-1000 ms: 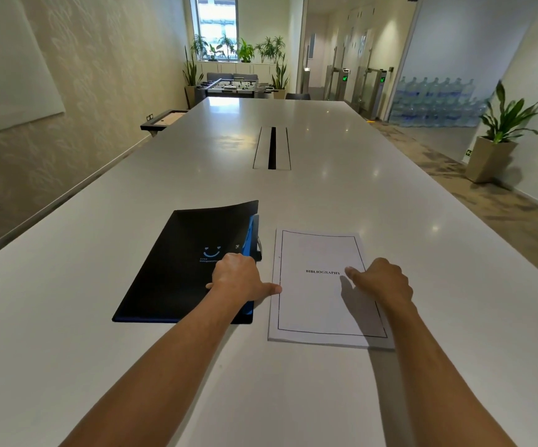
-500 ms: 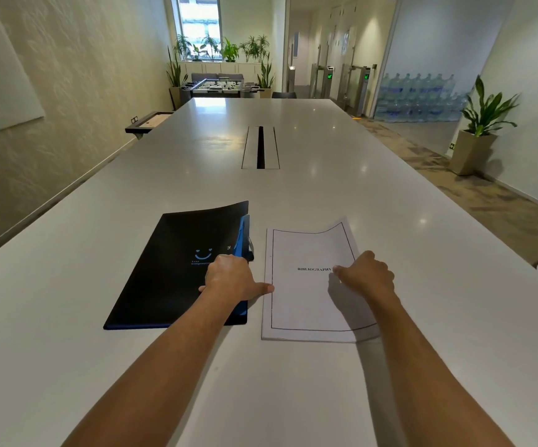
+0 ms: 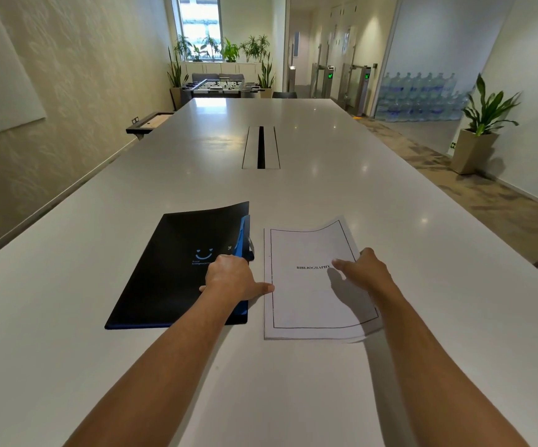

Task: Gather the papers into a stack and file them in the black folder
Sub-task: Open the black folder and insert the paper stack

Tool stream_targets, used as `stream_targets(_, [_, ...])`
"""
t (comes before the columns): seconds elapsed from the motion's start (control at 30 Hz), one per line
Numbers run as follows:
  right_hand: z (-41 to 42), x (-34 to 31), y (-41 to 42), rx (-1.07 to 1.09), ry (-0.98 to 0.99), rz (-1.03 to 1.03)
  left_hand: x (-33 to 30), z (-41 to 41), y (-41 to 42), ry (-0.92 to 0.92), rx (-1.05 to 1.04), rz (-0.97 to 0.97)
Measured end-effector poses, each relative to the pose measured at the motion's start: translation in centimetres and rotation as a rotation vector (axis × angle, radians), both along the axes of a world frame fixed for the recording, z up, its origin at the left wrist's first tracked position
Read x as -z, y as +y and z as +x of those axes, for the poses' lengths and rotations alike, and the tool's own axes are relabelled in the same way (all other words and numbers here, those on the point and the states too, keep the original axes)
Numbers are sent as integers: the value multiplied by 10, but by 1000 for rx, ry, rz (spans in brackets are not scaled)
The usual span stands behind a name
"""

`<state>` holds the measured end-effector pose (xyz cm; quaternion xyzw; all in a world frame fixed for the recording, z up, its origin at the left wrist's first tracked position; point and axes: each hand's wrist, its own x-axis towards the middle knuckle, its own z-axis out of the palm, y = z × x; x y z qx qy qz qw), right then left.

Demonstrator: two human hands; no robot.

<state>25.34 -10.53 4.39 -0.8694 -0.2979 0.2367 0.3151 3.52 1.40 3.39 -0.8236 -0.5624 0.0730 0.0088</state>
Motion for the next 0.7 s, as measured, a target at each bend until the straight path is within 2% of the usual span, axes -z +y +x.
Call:
stream_targets(0.27, [14,-2,-4,1,81,137,-1,-1,-2,-31,-11,-15])
stream_targets(0.47, [14,9,-14,79,4,111,-1,-2,-2,-44,-17,-15])
stream_targets(0.53, [14,11,-17,58,93,145,-2,-3,-2,-52,-15,-15])
stream_targets(0.63, [17,12,-21,39,378,260,-2,-4,-3,-58,-4,-11])
stream_targets(0.7, [21,12,-23,53,501,317,-1,-5,-3,-63,0,-8])
